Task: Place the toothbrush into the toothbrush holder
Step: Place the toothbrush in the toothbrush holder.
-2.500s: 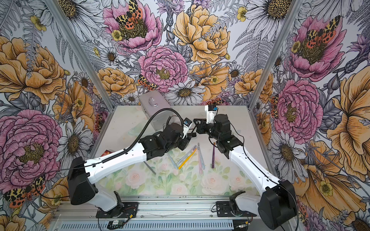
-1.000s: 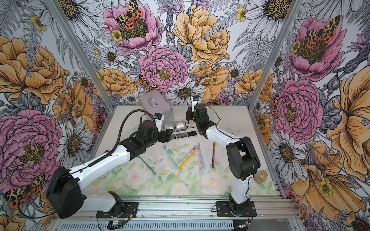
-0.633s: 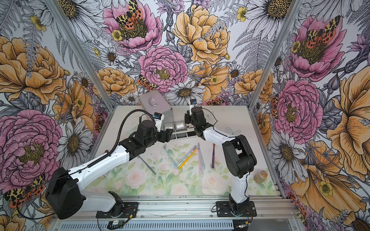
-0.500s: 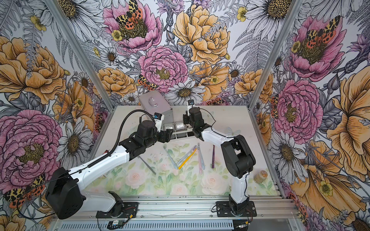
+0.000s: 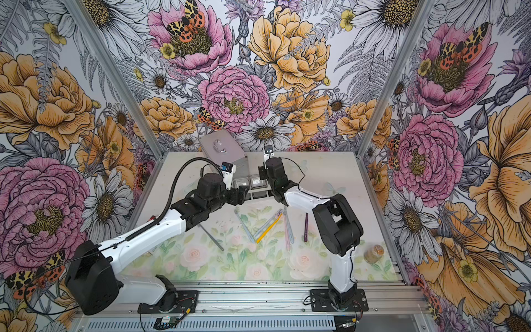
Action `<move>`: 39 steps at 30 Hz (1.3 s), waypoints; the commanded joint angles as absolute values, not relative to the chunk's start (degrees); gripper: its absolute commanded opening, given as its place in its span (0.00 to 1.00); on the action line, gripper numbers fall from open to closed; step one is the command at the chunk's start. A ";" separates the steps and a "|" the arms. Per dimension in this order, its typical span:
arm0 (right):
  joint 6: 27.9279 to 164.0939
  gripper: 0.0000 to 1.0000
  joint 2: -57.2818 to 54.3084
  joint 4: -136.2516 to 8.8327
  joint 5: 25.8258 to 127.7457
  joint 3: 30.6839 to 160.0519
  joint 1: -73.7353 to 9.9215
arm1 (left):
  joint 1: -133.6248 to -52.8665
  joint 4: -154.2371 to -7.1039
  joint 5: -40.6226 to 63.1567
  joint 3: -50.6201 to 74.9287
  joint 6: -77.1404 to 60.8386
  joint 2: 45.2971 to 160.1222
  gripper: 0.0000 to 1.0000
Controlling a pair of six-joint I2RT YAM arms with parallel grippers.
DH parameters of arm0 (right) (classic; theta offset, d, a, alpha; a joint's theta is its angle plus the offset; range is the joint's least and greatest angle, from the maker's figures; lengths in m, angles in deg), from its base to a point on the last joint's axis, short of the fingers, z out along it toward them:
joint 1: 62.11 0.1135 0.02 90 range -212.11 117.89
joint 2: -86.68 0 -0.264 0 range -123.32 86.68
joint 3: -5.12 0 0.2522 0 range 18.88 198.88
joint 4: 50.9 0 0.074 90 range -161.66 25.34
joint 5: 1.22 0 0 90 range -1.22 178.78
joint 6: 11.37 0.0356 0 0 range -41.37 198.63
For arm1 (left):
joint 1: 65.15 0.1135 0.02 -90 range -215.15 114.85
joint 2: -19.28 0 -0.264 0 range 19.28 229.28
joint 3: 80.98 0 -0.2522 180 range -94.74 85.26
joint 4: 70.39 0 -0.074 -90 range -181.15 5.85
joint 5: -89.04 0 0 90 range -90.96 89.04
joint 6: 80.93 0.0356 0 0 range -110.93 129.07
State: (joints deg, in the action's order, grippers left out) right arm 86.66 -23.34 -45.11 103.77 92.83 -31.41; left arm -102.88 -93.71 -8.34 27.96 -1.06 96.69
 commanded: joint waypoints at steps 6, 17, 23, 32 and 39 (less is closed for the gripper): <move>89.30 0.00 -24.44 -46.16 105.00 92.45 -31.69 | -103.37 -91.99 -7.39 29.52 0.10 94.06 0.85; 88.53 0.57 -15.98 -47.73 106.00 89.80 -31.85 | -103.04 -99.04 -14.29 27.49 -6.43 92.32 0.88; 87.99 0.63 -12.82 -49.79 106.58 89.69 -32.04 | -99.78 -112.76 -17.62 23.28 -22.21 95.08 0.85; 93.77 0.63 -5.91 -55.94 114.38 86.11 -32.25 | -99.07 -123.30 -11.49 22.26 -37.82 101.87 0.83; 97.45 0.61 4.02 -55.94 114.21 76.08 -32.08 | -99.24 -127.52 -16.08 26.43 -49.53 98.50 0.80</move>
